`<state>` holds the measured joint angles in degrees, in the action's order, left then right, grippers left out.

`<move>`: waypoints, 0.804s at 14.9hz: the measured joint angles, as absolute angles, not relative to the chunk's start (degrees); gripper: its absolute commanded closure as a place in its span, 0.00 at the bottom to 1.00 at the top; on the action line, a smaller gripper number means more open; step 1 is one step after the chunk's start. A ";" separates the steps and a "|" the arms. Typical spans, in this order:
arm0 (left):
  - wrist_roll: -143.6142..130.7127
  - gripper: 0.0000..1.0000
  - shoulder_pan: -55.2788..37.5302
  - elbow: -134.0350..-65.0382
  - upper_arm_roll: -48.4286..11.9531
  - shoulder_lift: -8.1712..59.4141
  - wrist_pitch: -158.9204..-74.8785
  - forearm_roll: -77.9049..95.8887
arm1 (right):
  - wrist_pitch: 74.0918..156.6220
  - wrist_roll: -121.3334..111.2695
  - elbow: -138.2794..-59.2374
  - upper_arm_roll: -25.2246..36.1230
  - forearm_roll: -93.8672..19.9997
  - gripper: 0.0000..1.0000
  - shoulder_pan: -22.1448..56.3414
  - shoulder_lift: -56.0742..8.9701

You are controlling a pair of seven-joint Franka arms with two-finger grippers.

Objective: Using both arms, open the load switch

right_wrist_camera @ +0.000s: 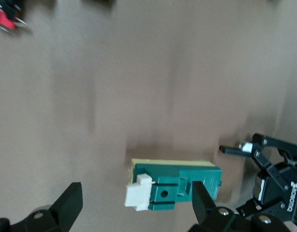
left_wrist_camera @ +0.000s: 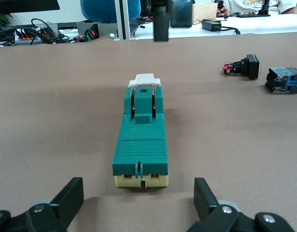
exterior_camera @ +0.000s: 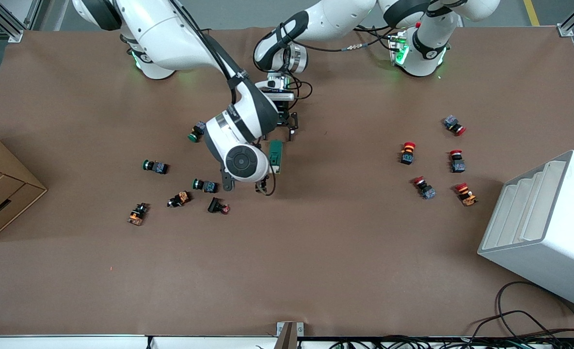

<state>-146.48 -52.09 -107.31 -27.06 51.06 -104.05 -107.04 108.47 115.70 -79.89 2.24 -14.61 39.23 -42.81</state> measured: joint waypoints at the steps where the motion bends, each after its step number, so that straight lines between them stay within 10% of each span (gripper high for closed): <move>1: -146.48 0.00 -52.09 -107.31 -27.06 51.06 -104.04 -107.04 | 108.55 116.52 -79.87 2.24 -14.88 0.00 39.69 -43.12; 12: -148.78 0.00 -52.29 -107.36 -27.03 51.39 -102.91 -107.04 | 108.54 117.82 -79.84 2.27 -16.82 0.00 42.05 -46.25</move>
